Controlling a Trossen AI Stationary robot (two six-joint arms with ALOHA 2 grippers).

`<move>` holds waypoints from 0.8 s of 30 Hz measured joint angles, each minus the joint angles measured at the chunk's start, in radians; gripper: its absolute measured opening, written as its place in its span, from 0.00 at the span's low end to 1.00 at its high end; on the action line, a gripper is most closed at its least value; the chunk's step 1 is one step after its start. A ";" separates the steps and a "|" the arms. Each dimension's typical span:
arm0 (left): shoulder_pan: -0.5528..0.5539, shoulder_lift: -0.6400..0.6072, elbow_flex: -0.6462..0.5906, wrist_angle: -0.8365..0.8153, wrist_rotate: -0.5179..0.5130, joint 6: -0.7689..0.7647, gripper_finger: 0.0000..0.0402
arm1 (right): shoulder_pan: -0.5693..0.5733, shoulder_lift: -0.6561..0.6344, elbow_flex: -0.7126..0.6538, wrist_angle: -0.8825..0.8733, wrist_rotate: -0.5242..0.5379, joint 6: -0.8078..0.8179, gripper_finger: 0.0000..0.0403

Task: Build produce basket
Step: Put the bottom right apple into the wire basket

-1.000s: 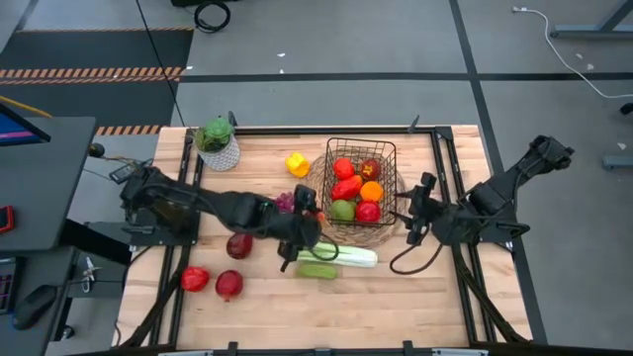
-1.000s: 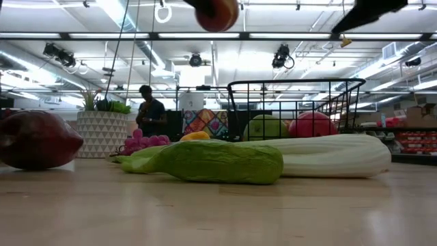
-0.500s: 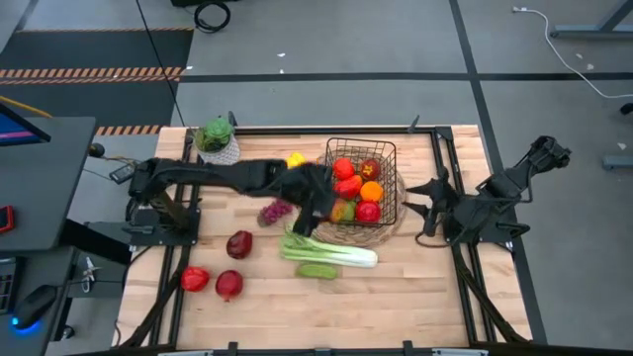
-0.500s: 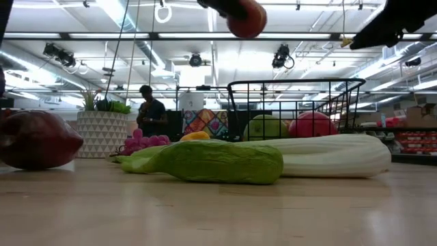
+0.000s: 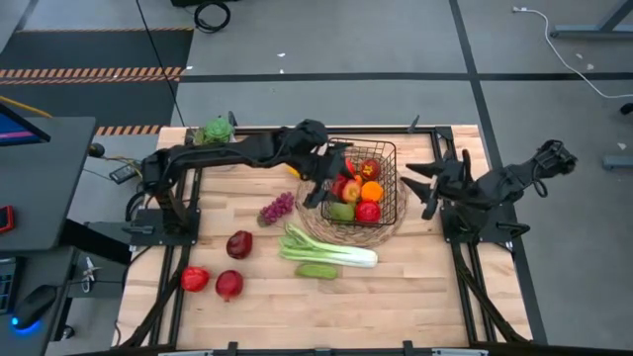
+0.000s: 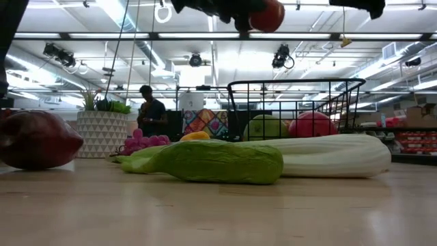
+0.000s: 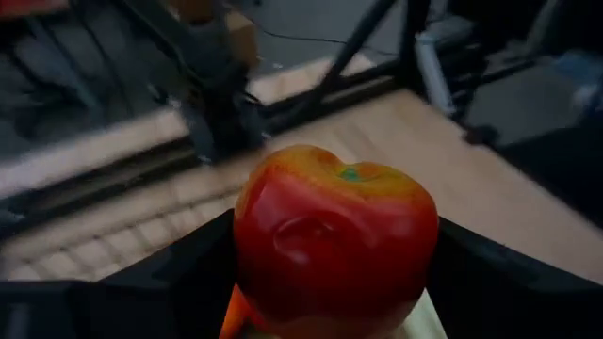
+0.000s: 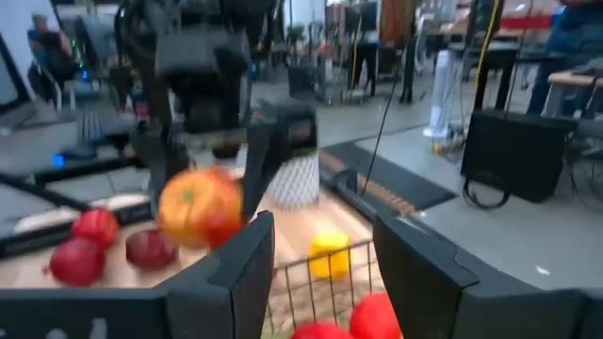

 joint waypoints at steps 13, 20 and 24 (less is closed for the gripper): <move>0.019 0.063 -0.001 0.053 0.020 -0.419 0.73 | -0.052 -0.019 0.000 -0.006 -0.006 -0.059 0.47; 0.017 0.063 -0.001 0.061 0.004 -0.582 0.73 | -0.052 -0.020 0.000 -0.010 -0.006 -0.067 0.47; 0.018 0.063 -0.001 0.053 -0.082 -0.831 0.73 | -0.052 -0.020 0.000 -0.010 -0.015 -0.080 0.47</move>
